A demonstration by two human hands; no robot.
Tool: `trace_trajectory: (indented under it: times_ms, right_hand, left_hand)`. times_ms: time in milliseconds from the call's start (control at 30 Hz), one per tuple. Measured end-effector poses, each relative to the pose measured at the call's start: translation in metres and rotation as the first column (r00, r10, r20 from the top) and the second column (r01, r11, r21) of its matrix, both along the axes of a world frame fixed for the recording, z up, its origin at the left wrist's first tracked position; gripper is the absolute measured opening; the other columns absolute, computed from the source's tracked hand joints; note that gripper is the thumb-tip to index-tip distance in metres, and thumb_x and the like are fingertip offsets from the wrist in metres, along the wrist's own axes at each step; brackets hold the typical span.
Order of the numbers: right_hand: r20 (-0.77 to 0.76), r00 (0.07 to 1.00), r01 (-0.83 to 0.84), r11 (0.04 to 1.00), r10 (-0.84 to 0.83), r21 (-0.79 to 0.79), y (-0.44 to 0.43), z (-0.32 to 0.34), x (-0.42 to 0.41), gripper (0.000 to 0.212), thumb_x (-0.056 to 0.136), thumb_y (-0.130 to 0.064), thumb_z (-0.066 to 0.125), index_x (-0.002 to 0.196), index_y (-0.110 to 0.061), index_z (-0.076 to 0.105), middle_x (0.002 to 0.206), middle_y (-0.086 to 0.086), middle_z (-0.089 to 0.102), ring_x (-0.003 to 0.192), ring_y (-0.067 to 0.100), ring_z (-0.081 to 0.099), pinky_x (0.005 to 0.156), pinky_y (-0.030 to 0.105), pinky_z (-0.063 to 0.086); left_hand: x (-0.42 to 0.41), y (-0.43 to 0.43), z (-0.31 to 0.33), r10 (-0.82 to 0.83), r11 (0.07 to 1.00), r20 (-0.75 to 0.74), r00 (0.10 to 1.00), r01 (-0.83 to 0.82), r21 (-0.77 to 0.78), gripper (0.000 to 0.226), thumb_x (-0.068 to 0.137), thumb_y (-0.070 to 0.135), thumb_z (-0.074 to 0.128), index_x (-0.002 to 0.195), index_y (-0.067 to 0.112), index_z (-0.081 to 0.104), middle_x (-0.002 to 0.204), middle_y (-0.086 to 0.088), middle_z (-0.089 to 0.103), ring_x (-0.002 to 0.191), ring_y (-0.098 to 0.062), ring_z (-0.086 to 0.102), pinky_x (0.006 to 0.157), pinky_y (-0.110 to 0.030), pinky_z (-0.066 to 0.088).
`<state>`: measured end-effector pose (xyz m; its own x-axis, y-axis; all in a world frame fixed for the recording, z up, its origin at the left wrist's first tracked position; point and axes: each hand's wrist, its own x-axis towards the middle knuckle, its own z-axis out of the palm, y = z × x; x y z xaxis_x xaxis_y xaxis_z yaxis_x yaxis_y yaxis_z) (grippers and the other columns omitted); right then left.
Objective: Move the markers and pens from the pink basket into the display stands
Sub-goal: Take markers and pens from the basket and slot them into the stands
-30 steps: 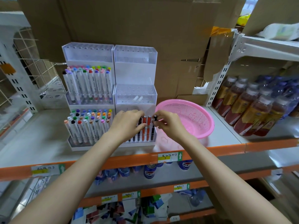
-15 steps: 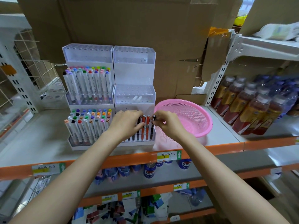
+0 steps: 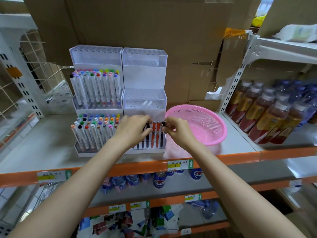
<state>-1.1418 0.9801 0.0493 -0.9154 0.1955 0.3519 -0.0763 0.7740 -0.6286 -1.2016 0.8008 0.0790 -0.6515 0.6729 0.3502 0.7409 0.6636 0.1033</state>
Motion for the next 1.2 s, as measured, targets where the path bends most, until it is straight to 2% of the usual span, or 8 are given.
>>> trace_trajectory:
  times_ms: [133,233,333,533,633,967,1067,1200]
  right_hand:
    - [0.01,1.0,-0.017,1.0,0.018,-0.016,0.002,0.0,0.001,0.008,0.087,-0.009,0.067,0.094,-0.005,0.067,0.085,0.007,0.071,0.078,0.018,0.067,0.074,0.041,0.056]
    - [0.002,0.998,-0.057,0.995,0.058,-0.083,0.001,0.003,0.003,0.02,0.086,-0.015,0.07,0.106,-0.012,0.067,0.097,0.003,0.07,0.086,0.013,0.067,0.079,0.028,0.056]
    - [-0.013,0.996,-0.09,0.984,0.089,-0.154,-0.002,0.01,0.004,0.028,0.084,-0.019,0.072,0.111,-0.015,0.066,0.103,-0.002,0.067,0.092,0.009,0.064,0.08,0.019,0.053]
    - [-0.001,0.995,-0.095,0.988,0.096,-0.119,-0.007,0.014,-0.002,0.014,0.085,-0.016,0.071,0.097,-0.01,0.071,0.09,0.0,0.071,0.084,0.013,0.067,0.078,0.03,0.056]
    - [-0.004,0.995,-0.101,0.989,0.102,-0.112,-0.006,0.013,-0.003,0.01,0.085,-0.014,0.07,0.093,-0.009,0.071,0.086,0.002,0.072,0.082,0.015,0.067,0.077,0.033,0.056]
    - [0.013,0.992,-0.12,0.984,0.123,-0.132,-0.007,0.015,-0.004,0.021,0.081,-0.021,0.075,0.1,-0.017,0.069,0.096,-0.005,0.07,0.091,0.006,0.065,0.079,0.025,0.053]
    - [0.022,0.992,-0.122,0.985,0.125,-0.121,-0.009,0.015,-0.01,0.018,0.081,-0.022,0.075,0.098,-0.017,0.071,0.091,-0.007,0.07,0.086,0.004,0.063,0.076,0.024,0.051]
    - [0.024,0.992,-0.118,0.986,0.121,-0.114,-0.009,0.013,-0.012,0.013,0.082,-0.019,0.075,0.094,-0.015,0.071,0.083,-0.006,0.068,0.077,0.006,0.062,0.07,0.02,0.046]
  left_hand:
    - [0.002,0.0,-0.005,0.037,0.999,-0.017,0.999,-0.036,0.038,0.034,0.094,0.044,0.051,0.121,0.023,0.056,0.109,0.008,0.065,0.104,-0.015,0.059,0.088,-0.035,0.037]
    - [0.004,0.005,-0.007,0.027,0.998,-0.023,0.999,-0.026,0.06,0.037,0.093,0.046,0.051,0.123,0.025,0.053,0.121,0.009,0.062,0.113,-0.013,0.056,0.095,-0.036,0.033]
    - [0.004,0.01,-0.004,0.018,0.994,-0.001,1.0,-0.017,0.112,0.036,0.092,0.044,0.054,0.122,0.025,0.056,0.121,0.009,0.062,0.112,-0.012,0.057,0.097,-0.035,0.035]
    - [-0.002,0.009,-0.002,0.016,0.978,0.089,0.996,-0.034,0.205,0.021,0.09,0.038,0.061,0.106,0.025,0.068,0.096,0.008,0.071,0.09,-0.015,0.065,0.086,-0.036,0.046]
    - [-0.002,0.007,-0.003,0.014,0.975,0.104,0.994,-0.036,0.218,0.019,0.089,0.036,0.063,0.102,0.024,0.07,0.092,0.007,0.072,0.087,-0.017,0.065,0.086,-0.038,0.047]
    - [-0.005,-0.005,-0.004,0.01,0.981,0.1,0.995,-0.029,0.192,0.028,0.089,0.036,0.063,0.114,0.023,0.064,0.108,0.006,0.069,0.1,-0.017,0.064,0.094,-0.04,0.045]
    - [-0.006,-0.013,-0.003,0.05,0.977,0.064,0.997,-0.063,0.205,0.028,0.089,0.034,0.064,0.113,0.02,0.066,0.103,0.005,0.071,0.096,-0.018,0.065,0.095,-0.038,0.04]
    - [-0.007,-0.018,-0.001,0.046,0.969,0.133,0.99,-0.076,0.233,0.021,0.088,0.027,0.066,0.106,0.016,0.07,0.093,0.0,0.073,0.089,-0.022,0.067,0.092,-0.042,0.047]
